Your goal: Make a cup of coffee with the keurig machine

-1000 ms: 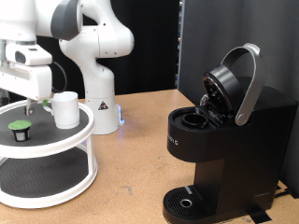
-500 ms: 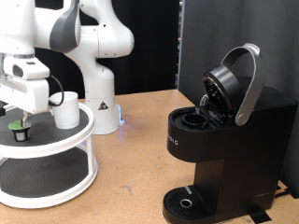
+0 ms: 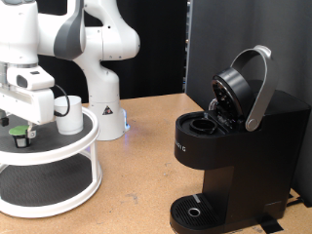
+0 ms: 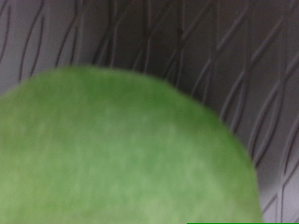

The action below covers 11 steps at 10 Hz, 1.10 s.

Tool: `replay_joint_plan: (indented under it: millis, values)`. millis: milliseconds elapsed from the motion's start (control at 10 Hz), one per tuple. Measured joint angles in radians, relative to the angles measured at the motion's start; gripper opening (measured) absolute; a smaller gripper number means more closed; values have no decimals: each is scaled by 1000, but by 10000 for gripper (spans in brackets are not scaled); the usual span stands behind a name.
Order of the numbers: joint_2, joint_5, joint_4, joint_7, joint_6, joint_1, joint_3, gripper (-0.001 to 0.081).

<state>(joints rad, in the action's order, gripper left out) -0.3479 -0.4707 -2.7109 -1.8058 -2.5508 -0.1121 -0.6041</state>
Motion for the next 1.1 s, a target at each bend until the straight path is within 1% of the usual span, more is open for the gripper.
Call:
replay_joint_plan:
  millis: [400, 600, 700, 1100]
  values:
    - [-6, 3, -25, -10, 0, 0, 0, 806]
    - [-10, 14, -27, -10, 6, 1, 0, 538]
    - [-15, 24, -26, -10, 15, 2, 1, 462]
    - [-47, 57, -11, -10, 93, 10, 17, 462]
